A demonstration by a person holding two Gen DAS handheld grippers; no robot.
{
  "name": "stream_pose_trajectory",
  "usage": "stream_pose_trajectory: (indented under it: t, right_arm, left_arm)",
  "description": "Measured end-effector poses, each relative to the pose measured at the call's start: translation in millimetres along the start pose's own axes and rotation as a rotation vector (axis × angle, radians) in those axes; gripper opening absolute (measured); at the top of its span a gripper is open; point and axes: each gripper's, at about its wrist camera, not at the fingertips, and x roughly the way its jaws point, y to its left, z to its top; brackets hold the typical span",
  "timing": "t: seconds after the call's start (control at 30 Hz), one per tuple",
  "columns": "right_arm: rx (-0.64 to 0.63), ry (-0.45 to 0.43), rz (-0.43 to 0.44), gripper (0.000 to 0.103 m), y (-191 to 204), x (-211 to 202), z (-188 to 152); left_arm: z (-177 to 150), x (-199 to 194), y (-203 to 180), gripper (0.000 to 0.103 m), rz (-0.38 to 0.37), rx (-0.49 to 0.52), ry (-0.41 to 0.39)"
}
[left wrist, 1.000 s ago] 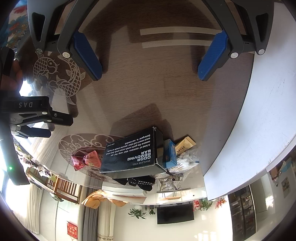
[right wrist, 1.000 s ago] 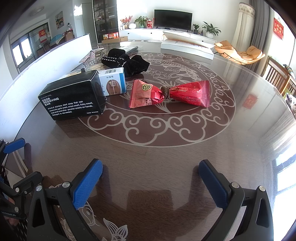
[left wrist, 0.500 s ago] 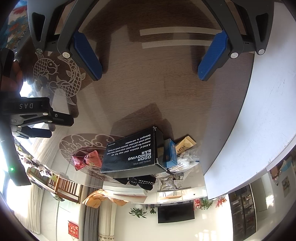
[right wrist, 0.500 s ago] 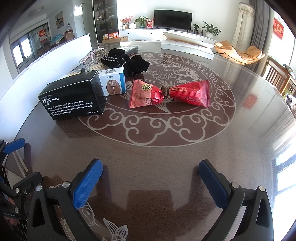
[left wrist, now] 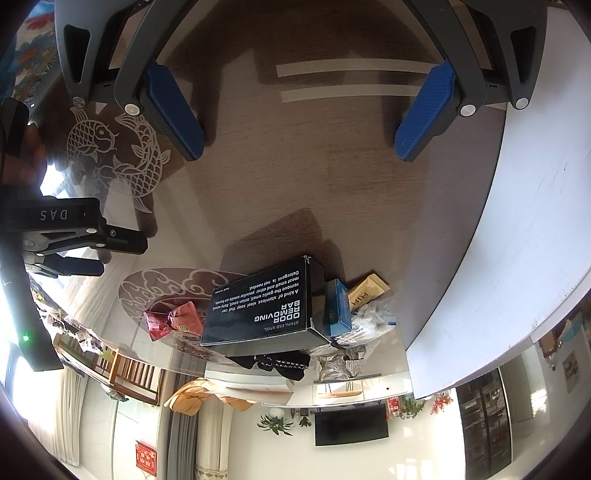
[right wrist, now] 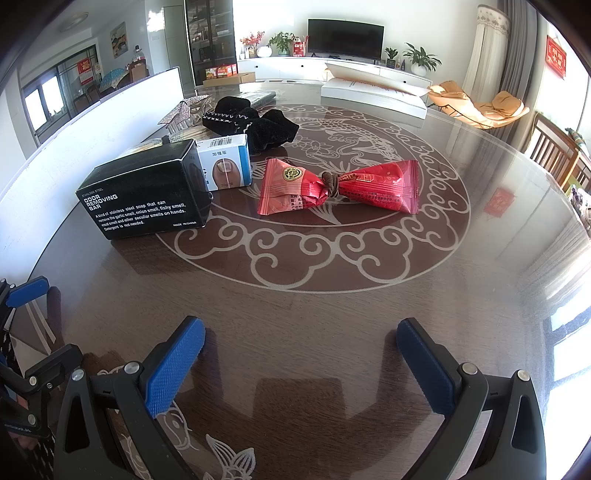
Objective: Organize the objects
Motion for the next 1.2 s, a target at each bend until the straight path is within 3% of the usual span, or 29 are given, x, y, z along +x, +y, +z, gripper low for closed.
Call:
stream_pose_trajectory:
  t: [1.2]
  right_arm:
    - [-0.016,0.023,0.019,0.103,-1,0,2]
  left_arm:
    - [-7,-5,14,0.103,0.02,-0.023,-0.006]
